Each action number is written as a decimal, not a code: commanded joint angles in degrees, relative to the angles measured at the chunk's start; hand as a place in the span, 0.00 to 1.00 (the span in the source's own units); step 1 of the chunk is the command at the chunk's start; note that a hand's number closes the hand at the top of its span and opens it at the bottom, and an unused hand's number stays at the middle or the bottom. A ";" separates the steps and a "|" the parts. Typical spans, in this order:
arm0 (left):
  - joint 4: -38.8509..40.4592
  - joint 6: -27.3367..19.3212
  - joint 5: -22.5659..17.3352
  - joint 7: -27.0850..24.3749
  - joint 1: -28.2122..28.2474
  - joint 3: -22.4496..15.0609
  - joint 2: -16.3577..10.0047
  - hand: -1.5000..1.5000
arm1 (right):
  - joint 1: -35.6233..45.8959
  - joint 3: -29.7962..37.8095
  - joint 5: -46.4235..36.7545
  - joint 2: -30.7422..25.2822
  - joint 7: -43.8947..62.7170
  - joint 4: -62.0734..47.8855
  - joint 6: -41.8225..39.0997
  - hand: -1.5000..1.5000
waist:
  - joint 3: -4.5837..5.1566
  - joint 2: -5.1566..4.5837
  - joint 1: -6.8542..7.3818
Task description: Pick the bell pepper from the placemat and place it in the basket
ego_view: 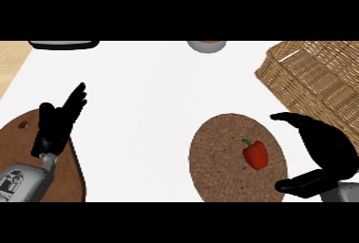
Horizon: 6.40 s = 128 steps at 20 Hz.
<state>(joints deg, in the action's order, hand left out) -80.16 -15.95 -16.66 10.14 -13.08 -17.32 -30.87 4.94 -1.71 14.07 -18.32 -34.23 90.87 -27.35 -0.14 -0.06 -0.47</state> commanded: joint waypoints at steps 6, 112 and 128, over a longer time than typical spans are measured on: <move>0.70 -1.99 1.59 0.95 -0.37 -0.84 2.41 0.50 | 1.07 7.01 -21.28 -24.26 -3.10 -0.10 -1.05 0.00 | 0.11 0.09 -0.33; 0.80 14.75 23.55 4.21 0.80 20.24 19.01 0.50 | -1.45 -13.81 -78.40 7.04 23.81 3.36 9.66 1.00 | 0.19 0.28 -0.36; -2.53 15.04 23.91 4.59 2.80 19.40 19.49 0.50 | 8.76 9.45 -40.12 18.22 56.28 43.76 -15.26 1.00 | 0.26 0.42 0.02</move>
<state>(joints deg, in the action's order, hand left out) -81.13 0.05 6.11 13.35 -10.41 3.63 -12.72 6.54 2.24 -33.36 -1.65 10.13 128.09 -37.10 0.11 0.38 -0.93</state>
